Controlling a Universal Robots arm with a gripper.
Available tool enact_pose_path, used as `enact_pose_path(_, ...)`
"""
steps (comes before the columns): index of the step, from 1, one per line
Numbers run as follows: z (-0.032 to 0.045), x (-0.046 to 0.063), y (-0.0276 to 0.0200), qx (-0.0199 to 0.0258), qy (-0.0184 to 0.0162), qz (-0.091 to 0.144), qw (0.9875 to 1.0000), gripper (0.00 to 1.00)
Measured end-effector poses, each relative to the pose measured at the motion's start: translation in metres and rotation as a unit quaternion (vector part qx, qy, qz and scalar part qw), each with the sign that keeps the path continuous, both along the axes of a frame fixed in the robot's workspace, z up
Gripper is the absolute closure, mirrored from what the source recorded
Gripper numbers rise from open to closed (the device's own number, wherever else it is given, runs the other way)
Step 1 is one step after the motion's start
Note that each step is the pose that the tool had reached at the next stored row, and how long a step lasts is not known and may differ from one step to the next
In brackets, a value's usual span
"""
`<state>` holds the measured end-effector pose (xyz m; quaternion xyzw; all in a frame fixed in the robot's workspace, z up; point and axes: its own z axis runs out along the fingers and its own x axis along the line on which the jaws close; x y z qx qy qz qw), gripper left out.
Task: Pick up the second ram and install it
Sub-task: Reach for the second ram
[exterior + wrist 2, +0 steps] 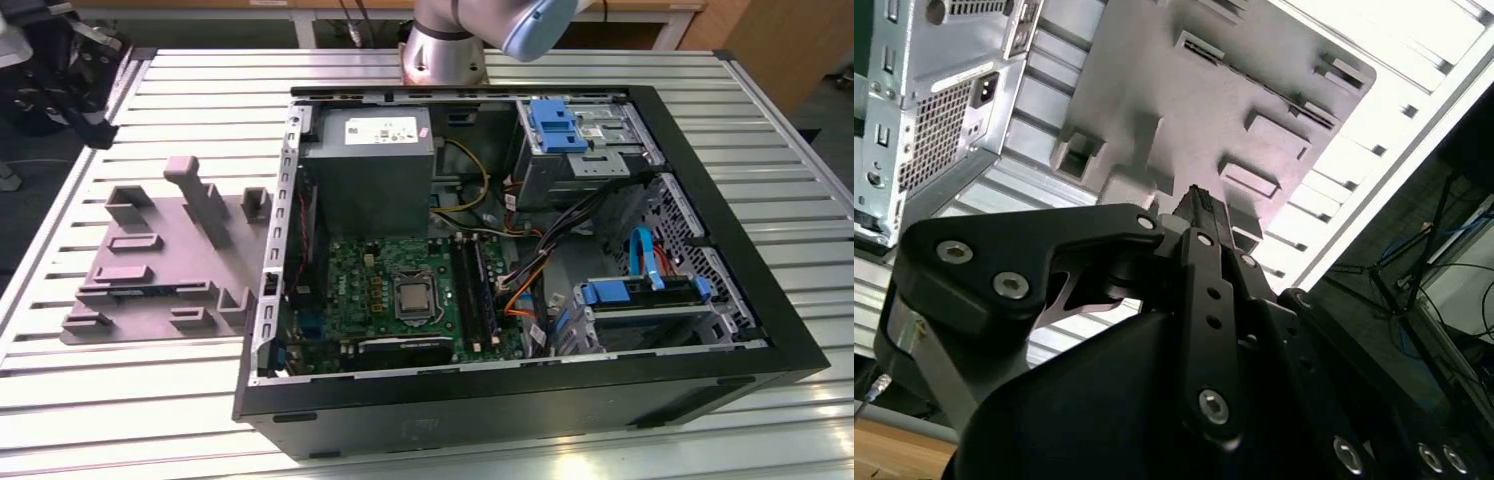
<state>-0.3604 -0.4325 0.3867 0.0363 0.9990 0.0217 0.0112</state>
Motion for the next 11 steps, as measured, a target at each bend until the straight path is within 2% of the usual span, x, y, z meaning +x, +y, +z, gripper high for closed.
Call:
enact_pose_path(5, 0.0, -0.015, -0.0004, 0.0, 0.0, 0.0, 1.0, 0.89)
enact_pose_path(8, -0.0001, -0.019, -0.0042, 0.0, 0.0001, 0.0, 1.0, 0.89)
enact_pose_path(11, -0.0001, -0.019, -0.0057, 0.0, 0.0, 0.0, 1.0, 0.89)
